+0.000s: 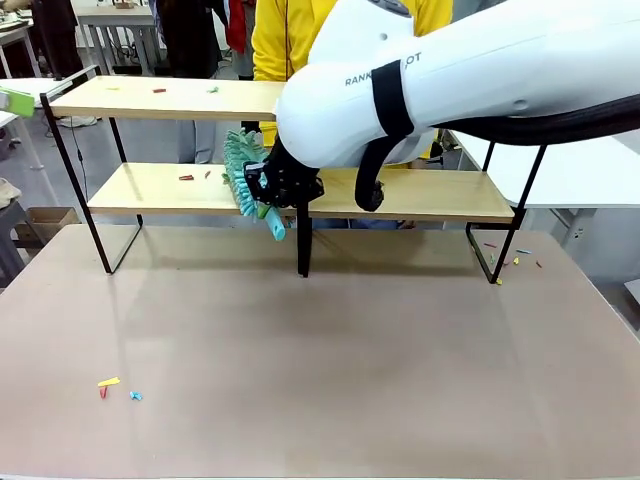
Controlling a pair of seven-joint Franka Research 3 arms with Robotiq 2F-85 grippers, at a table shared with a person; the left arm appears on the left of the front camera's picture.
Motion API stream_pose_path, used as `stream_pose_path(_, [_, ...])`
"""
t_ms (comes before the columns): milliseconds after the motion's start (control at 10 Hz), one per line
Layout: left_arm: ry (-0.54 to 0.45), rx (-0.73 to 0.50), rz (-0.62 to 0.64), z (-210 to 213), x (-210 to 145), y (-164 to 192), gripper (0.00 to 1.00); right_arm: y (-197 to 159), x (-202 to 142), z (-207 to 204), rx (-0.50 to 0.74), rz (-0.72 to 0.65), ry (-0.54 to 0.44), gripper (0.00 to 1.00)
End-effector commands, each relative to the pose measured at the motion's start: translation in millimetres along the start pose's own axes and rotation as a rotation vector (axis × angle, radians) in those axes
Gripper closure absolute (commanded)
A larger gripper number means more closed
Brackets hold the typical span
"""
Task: Clean the shelves.
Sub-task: Clean another randomly selected level of the Shelf with the Duster.
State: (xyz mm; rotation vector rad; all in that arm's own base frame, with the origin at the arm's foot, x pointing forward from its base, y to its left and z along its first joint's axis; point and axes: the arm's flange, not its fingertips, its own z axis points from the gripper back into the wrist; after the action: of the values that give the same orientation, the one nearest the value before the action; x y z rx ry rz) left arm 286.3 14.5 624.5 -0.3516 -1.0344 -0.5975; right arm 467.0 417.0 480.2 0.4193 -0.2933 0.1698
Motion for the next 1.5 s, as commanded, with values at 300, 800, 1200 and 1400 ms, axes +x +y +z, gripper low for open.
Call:
stream_pose_path(300, [-0.004, -0.001, 0.003, 0, 0, 0, 0.0, 23, 15, -20, 0.017, 0.1, 0.043, 0.88])
stream_pose_path(800, [-0.004, -0.001, 0.003, 0, 0, 0, 0.0, 36, 23, -22, -0.007, 0.181, 0.025, 0.88])
stream_pose_path(1200, [-0.004, -0.001, 0.003, 0, 0, 0, 0.0, 43, 16, -20, 0.103, 0.285, 0.135, 0.88])
stream_pose_path(1400, [-0.004, -0.001, 0.003, 0, 0, 0, 0.0, 40, 15, -17, 0.117, 0.336, 0.141, 0.88])
